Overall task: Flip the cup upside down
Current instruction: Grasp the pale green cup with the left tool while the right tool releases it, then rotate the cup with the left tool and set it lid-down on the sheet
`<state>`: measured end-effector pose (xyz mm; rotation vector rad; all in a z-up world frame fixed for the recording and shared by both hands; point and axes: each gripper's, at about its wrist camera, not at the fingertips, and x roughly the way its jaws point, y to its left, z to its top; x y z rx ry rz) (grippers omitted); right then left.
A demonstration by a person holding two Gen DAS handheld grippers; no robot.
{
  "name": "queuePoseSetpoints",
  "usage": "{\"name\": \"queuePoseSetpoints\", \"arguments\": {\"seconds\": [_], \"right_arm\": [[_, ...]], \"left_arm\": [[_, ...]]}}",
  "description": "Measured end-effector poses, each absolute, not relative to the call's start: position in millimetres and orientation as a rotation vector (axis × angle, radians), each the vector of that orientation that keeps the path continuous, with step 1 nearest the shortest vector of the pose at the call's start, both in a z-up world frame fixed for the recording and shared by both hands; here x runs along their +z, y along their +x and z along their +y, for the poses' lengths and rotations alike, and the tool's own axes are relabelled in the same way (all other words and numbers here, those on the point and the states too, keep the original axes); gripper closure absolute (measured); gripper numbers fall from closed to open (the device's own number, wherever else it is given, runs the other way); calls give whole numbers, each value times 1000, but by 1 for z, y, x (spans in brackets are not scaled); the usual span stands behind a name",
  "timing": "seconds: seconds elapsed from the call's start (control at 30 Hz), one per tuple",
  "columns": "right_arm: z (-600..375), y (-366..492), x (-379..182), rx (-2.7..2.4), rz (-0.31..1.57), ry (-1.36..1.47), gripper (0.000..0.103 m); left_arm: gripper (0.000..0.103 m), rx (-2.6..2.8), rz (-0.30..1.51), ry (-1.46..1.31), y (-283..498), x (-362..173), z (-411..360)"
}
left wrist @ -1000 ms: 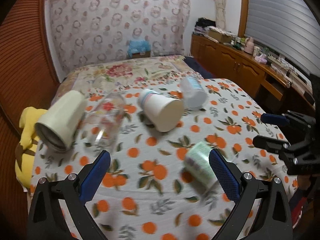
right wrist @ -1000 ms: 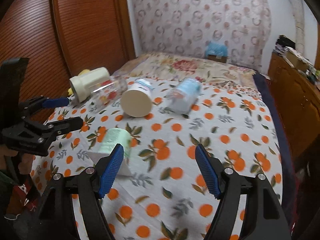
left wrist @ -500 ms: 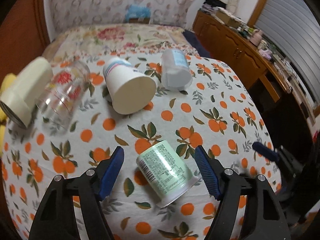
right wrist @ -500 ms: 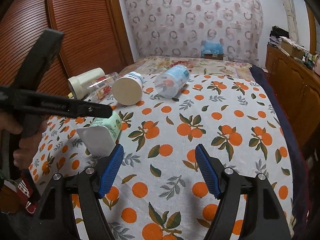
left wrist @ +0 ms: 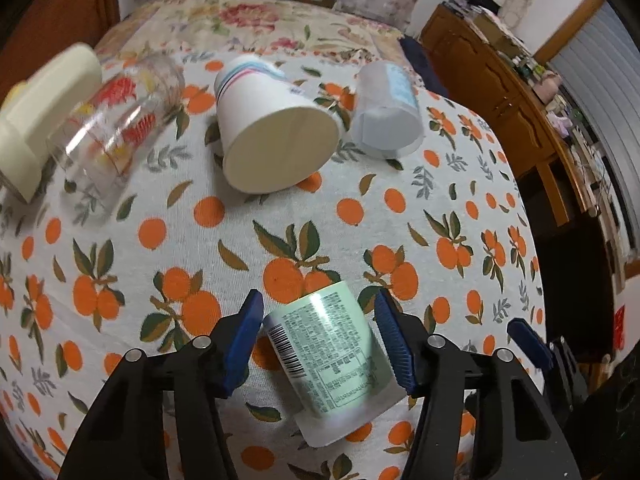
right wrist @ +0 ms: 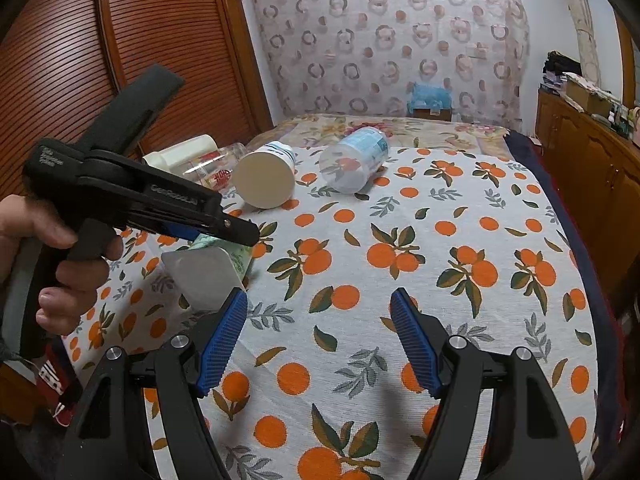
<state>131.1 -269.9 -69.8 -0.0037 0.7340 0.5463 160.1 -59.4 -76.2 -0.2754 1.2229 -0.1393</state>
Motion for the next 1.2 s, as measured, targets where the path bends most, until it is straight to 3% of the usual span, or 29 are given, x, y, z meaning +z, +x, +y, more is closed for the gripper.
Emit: {"name": "queuePoseSetpoints", "arguments": {"seconds": [0.3, 1.2], "right_arm": [[-266, 132, -70, 544, 734, -9, 27], [-277, 163, -68, 459, 735, 22, 27]], "left_arm": [[51, -159, 1221, -289, 164, -75, -61], [51, -109, 805, 98, 175, -57, -61]]}}
